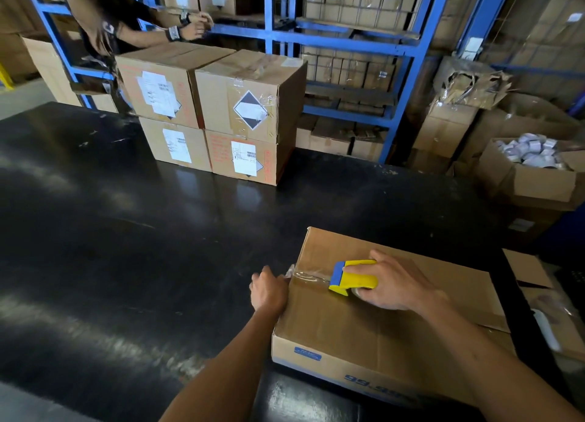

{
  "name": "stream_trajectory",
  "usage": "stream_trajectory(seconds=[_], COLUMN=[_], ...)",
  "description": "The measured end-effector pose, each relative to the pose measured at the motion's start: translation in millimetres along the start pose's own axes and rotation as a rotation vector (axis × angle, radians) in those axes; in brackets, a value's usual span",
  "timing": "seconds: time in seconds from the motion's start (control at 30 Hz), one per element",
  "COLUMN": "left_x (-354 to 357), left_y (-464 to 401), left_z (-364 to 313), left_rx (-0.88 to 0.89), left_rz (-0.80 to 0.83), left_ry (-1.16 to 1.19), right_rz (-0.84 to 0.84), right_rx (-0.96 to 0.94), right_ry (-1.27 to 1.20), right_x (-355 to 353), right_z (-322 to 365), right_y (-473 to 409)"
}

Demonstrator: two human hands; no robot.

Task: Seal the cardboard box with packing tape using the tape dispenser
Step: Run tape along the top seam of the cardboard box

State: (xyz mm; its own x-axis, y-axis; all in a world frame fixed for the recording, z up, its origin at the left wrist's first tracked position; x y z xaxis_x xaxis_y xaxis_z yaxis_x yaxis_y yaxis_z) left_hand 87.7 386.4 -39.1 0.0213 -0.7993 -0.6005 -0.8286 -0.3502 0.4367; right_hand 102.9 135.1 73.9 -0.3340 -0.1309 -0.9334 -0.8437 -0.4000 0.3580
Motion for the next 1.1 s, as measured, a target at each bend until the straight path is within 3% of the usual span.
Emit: stream_trajectory(seconds=[0.1,0.17,0.27,0.47,0.63,0.83,1.1], left_x=[2,12,27,32,37,31,34], left_y=[11,17,19,15,22,25,23], left_z=[-27,-37,-28,-21,-23,-27,-26], left_rx=[0.396,0.533,0.51,0.538,0.566,0.457,0.455], left_rz=[-0.142,-0.007,0.181,0.2,0.099,0.197,0.16], left_ry=[-0.017,-0.082,-0.273,-0.59,-0.772,-0.68,-0.717], right_rz=[0.008,0.011,0.018,0.008,-0.012,-0.007,0.005], right_rx=[-0.021,-0.026,-0.036,-0.091,-0.201,-0.286,-0.307], right_ry=[0.002,0.002,0.003,0.026,0.053,0.054,0.11], right_x=[-1,-1,0,-4,-11,-18,-5], right_z=[-1,-3,-5,-9,-9,-13,-49], right_y=[-1,-3,-5,-8,-9,-10,4])
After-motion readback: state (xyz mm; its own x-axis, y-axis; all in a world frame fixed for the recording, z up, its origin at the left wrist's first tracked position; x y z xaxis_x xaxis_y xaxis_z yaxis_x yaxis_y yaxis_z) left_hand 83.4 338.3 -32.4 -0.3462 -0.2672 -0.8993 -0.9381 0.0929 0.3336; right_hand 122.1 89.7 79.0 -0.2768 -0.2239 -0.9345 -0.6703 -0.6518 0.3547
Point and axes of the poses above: each hand's wrist, its own y-axis away from the middle knuckle, its own x-axis out of the palm, z = x × y, the point moved 1 cm from there along -y, towards the middle knuckle, and after that the axes turned 10 degrees about z, right-handed, at the moved point
